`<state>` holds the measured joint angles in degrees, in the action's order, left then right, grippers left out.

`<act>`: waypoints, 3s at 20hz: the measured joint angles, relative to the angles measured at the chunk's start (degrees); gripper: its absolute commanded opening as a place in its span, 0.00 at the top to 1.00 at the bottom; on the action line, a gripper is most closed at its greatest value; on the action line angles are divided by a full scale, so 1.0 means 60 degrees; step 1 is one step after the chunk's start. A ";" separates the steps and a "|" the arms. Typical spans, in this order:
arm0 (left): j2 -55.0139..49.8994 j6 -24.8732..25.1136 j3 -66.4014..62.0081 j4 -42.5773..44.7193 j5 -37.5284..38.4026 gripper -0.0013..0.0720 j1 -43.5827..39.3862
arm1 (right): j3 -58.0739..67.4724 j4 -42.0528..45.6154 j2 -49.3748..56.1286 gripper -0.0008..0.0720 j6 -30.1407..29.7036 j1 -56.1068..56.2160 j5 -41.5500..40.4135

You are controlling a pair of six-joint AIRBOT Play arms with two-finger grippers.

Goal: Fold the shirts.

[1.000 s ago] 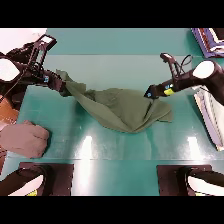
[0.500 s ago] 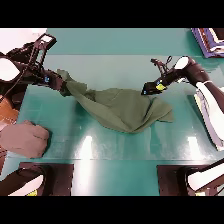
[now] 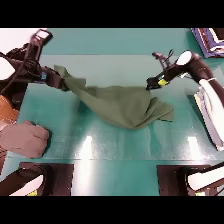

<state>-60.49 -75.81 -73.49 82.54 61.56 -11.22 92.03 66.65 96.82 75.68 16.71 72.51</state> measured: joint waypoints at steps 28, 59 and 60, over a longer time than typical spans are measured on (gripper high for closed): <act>0.0117 -0.0481 -0.6535 -0.1169 0.0324 0.95 0.0000 | 0.2503 0.0634 -0.5661 0.97 0.1832 -0.3209 0.2750; -0.5351 -0.1858 -0.4743 -0.0331 0.2823 0.24 0.2036 | 0.0073 0.0579 -0.1745 0.46 0.1126 -0.1818 0.0874; -0.4830 -0.1865 -0.3989 -0.0324 0.2943 0.24 0.2069 | -0.0382 0.0572 -0.2157 0.46 0.1024 -0.1814 0.0885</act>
<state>-89.47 -87.00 -97.43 80.60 79.22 1.19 89.73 70.08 83.88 81.82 5.82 77.82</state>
